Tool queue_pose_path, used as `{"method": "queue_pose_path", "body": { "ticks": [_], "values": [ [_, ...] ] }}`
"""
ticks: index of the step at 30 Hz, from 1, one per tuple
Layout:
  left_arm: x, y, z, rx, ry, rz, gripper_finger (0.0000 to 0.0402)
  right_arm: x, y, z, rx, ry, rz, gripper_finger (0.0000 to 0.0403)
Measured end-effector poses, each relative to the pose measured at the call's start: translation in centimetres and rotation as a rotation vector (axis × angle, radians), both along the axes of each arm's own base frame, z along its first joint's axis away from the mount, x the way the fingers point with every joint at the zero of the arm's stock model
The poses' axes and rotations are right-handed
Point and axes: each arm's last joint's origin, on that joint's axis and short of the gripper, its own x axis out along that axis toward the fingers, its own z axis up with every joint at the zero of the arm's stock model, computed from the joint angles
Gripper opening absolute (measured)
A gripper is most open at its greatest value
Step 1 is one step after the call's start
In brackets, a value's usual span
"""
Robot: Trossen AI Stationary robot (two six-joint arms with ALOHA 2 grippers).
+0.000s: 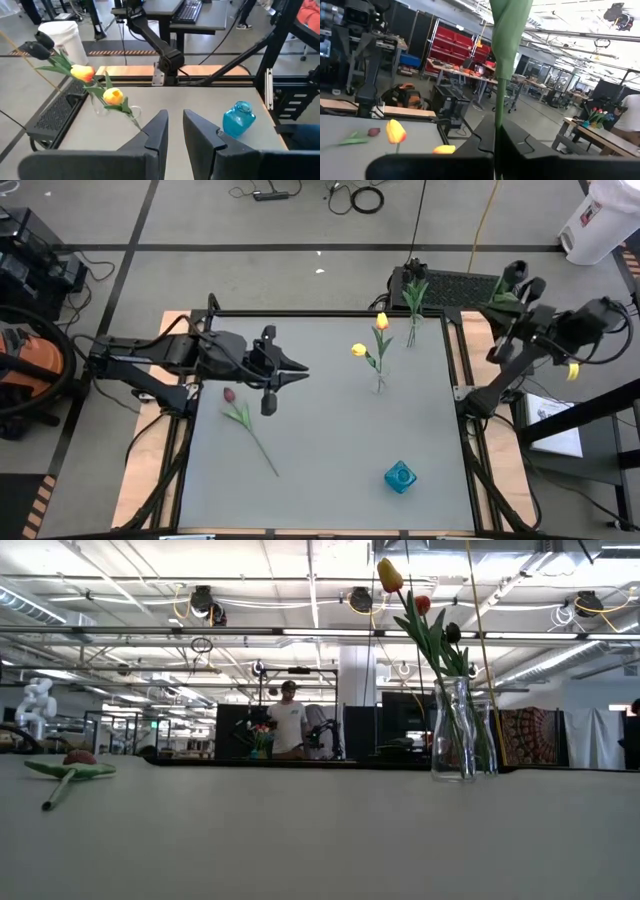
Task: Sort flowers into vase by color
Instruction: Put the black tulip into the top transparent vase
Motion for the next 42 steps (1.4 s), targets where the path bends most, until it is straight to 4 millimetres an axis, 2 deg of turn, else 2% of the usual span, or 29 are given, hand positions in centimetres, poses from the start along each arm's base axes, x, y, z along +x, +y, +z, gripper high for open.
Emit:
{"method": "queue_pose_path", "body": {
  "ticks": [6,16,21,27,33,42],
  "values": [
    [-0.2,0.2,-0.3,0.030,0.030,0.055,0.0066,-1.1,-0.9,-2.9,0.031,-0.070,0.044,0.0000],
    [-2.0,-0.5,0.1,0.056,0.062,0.072,0.0066,-0.5,-0.2,-7.4,-0.031,-0.263,0.071,0.0000],
    [-3.4,-1.5,0.3,0.092,0.071,0.088,0.0066,0.4,0.6,-8.8,-0.071,-0.277,0.054,0.0000],
    [-4.6,-2.7,0.5,0.124,0.073,0.134,0.0066,0.9,1.2,-9.2,-0.058,-0.324,0.116,0.0000],
    [-6.3,-3.5,-1.4,0.159,0.087,0.233,0.0066,1.3,1.7,-9.7,-0.052,-0.334,0.143,0.0000],
    [-10.6,-3.5,-6.0,0.116,-0.004,0.327,0.0066,1.8,2.2,-10.6,-0.027,-0.330,0.149,0.0000]
  ]
}}
